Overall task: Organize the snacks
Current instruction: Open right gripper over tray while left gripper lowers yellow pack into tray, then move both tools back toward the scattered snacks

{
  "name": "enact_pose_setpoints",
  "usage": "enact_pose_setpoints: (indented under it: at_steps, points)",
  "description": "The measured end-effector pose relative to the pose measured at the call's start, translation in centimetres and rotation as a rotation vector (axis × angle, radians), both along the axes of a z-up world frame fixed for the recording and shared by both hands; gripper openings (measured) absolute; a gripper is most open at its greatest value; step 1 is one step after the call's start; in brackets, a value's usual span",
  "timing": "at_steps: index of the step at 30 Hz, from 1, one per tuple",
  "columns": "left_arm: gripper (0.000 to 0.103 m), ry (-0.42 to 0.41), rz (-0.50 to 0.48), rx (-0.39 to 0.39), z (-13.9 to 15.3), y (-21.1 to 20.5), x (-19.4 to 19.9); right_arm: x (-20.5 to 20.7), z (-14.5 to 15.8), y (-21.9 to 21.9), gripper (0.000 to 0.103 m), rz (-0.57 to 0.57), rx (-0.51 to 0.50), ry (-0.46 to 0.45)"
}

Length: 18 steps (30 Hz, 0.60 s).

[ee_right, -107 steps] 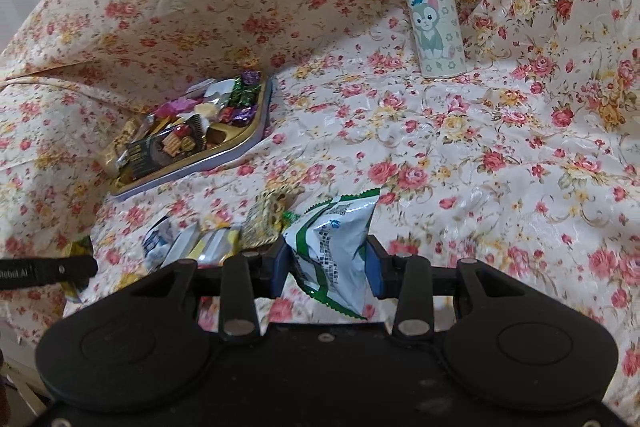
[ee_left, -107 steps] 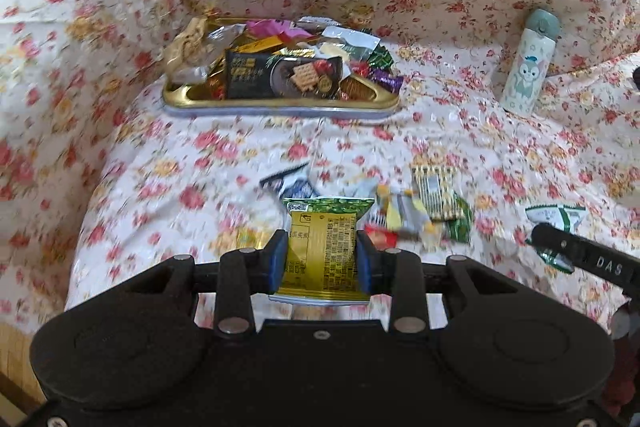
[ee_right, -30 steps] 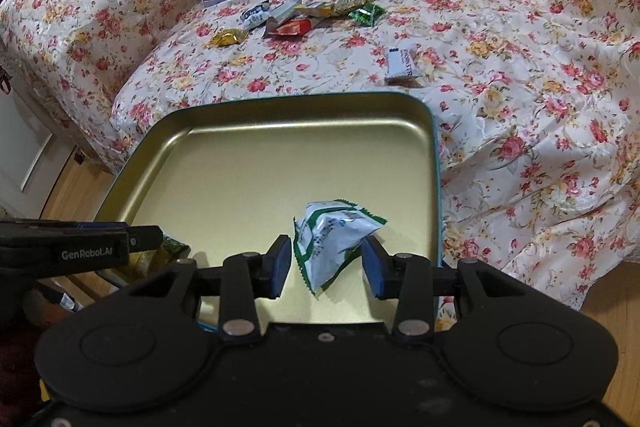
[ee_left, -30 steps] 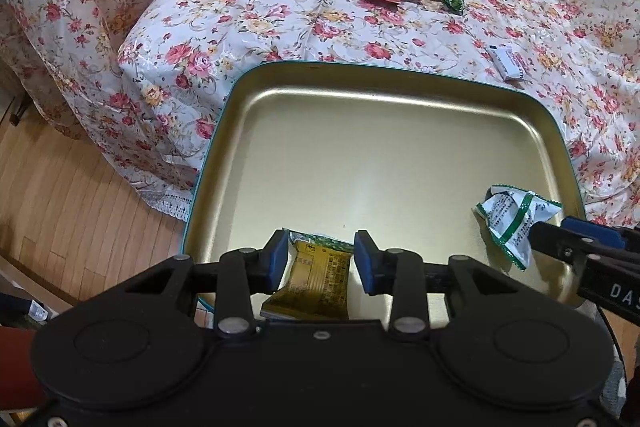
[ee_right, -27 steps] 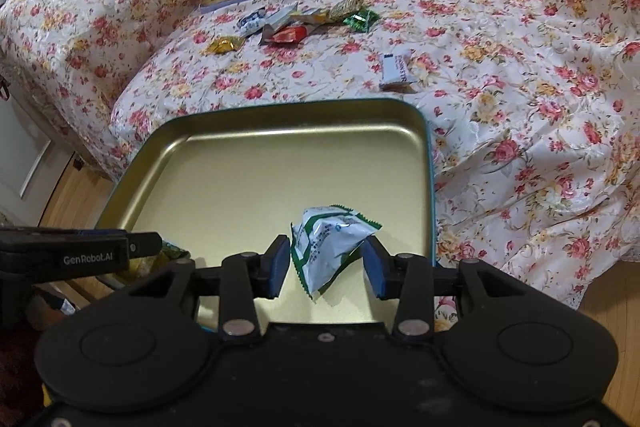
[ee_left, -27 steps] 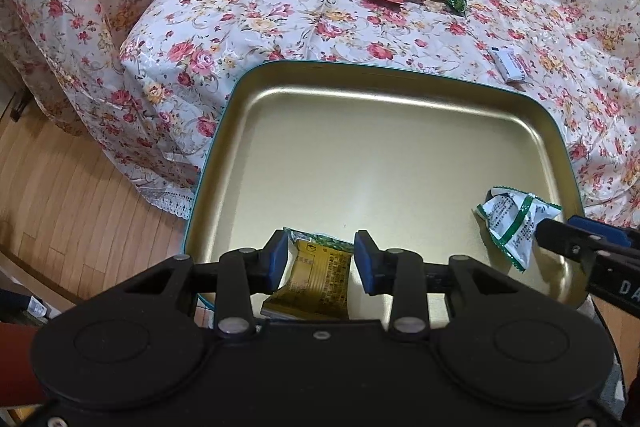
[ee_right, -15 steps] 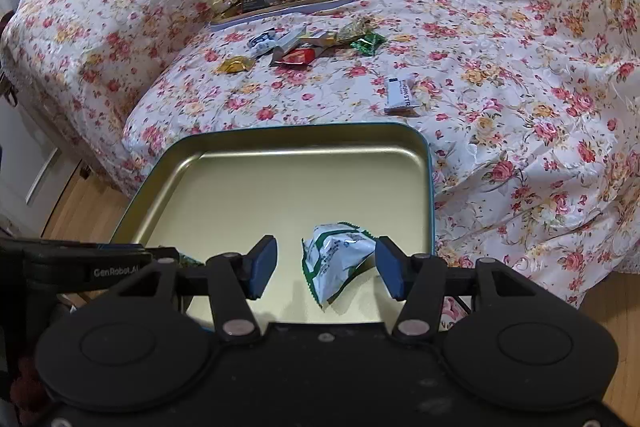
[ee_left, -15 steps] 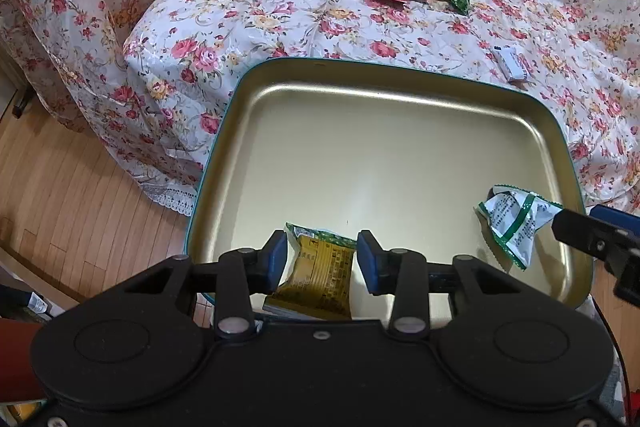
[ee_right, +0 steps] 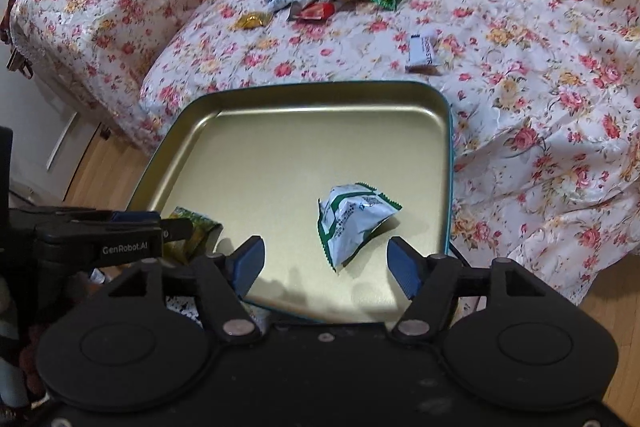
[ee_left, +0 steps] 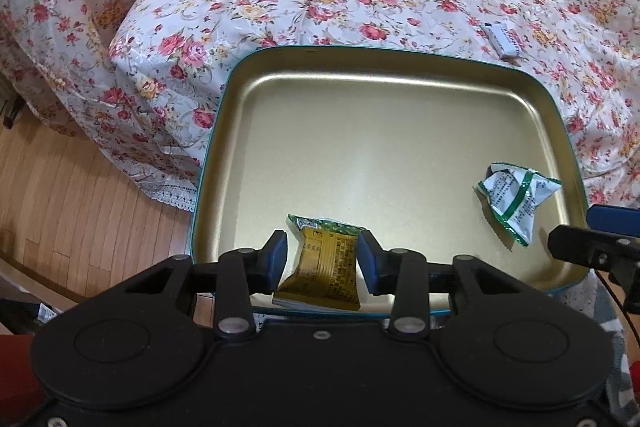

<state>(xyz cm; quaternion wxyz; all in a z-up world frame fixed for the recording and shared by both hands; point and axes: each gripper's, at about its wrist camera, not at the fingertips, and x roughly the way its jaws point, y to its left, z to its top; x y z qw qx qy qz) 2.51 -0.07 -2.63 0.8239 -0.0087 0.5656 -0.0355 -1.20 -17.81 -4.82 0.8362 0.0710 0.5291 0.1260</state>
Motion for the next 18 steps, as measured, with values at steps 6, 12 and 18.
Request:
enact_pose_setpoints:
  at_steps: [6,12,18]
  points:
    - [0.048,0.053,-0.017,-0.024,1.2,0.6,1.7,1.2,0.1,0.7,0.073,0.073,-0.006,0.106]
    - [0.048,0.102,-0.043,-0.022,2.3,0.9,3.4,2.2,0.7,2.0,0.073,0.142,-0.059,0.172]
    - [0.048,0.167,-0.067,-0.011,2.8,0.6,5.8,3.6,1.2,2.9,0.073,0.213,-0.126,0.233]
